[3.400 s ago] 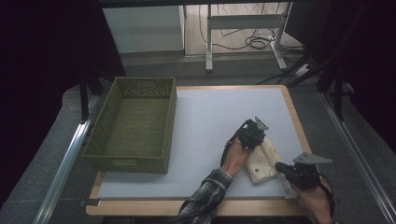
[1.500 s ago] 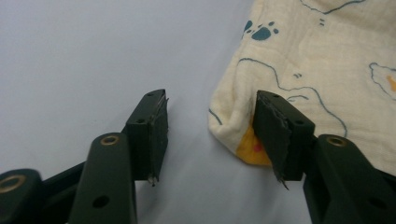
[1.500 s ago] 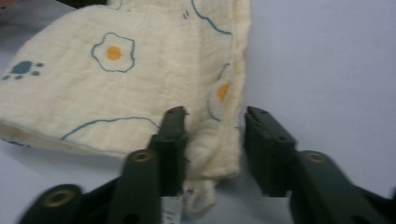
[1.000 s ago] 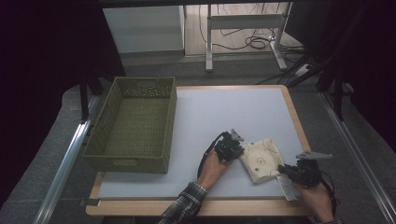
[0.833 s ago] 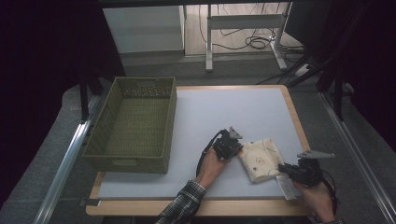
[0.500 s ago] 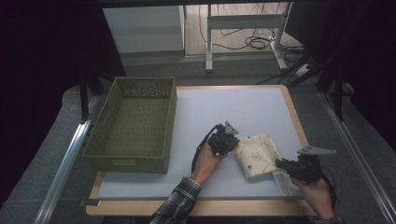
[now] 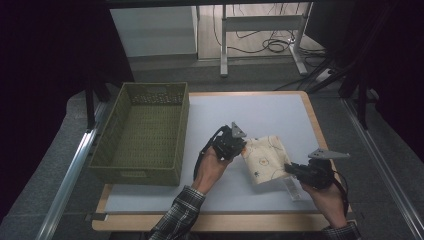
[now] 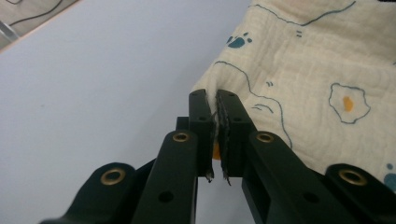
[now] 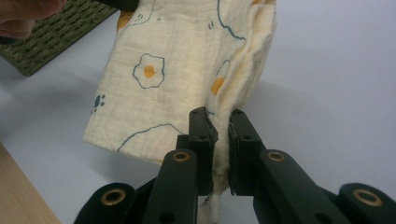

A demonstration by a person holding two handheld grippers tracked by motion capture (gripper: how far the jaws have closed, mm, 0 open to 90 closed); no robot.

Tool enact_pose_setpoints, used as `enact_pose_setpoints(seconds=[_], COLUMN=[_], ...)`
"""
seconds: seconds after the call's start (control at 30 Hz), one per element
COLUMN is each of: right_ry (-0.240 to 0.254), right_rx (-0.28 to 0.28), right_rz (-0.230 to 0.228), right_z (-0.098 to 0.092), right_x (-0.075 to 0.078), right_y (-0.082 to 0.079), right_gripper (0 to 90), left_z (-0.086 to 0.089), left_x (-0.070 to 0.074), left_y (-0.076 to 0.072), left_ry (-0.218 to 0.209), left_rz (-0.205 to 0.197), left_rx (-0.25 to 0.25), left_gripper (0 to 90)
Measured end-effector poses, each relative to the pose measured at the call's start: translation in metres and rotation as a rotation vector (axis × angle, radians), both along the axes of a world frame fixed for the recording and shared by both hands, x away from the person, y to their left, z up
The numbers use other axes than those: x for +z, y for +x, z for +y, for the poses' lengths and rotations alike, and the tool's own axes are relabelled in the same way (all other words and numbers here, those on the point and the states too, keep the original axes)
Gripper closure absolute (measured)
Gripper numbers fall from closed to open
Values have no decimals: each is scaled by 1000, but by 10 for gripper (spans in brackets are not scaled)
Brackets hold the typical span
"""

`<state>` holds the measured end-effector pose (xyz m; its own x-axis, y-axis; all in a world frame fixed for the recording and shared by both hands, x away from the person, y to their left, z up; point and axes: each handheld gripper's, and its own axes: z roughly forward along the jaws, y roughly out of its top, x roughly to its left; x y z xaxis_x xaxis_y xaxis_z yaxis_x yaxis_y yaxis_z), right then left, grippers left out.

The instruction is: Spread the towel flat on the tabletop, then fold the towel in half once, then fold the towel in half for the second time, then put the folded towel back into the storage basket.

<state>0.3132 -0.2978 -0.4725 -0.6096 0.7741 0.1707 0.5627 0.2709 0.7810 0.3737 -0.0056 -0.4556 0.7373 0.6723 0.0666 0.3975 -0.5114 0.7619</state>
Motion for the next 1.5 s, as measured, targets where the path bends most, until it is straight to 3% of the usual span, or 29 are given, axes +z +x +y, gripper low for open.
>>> enact_pose_setpoints(seconds=[0.63, 0.9, 1.17, 1.5], right_ry=[11, 25, 39, 48], right_rx=[65, 90, 107, 120], right_rz=[-52, -40, -43, -38], right_z=[53, 77, 99, 122], right_x=[19, 28, 40, 53], right_y=[20, 33, 46, 59], right_gripper=[820, 820, 820, 820], left_z=[44, 67, 89, 115], left_x=[34, 48, 58, 69], left_y=[1, 6, 12, 23], left_ry=[53, 78, 75, 58], left_rz=[-39, -44, -41, -30], left_rx=[73, 110, 150, 163], left_gripper=[852, 852, 852, 851])
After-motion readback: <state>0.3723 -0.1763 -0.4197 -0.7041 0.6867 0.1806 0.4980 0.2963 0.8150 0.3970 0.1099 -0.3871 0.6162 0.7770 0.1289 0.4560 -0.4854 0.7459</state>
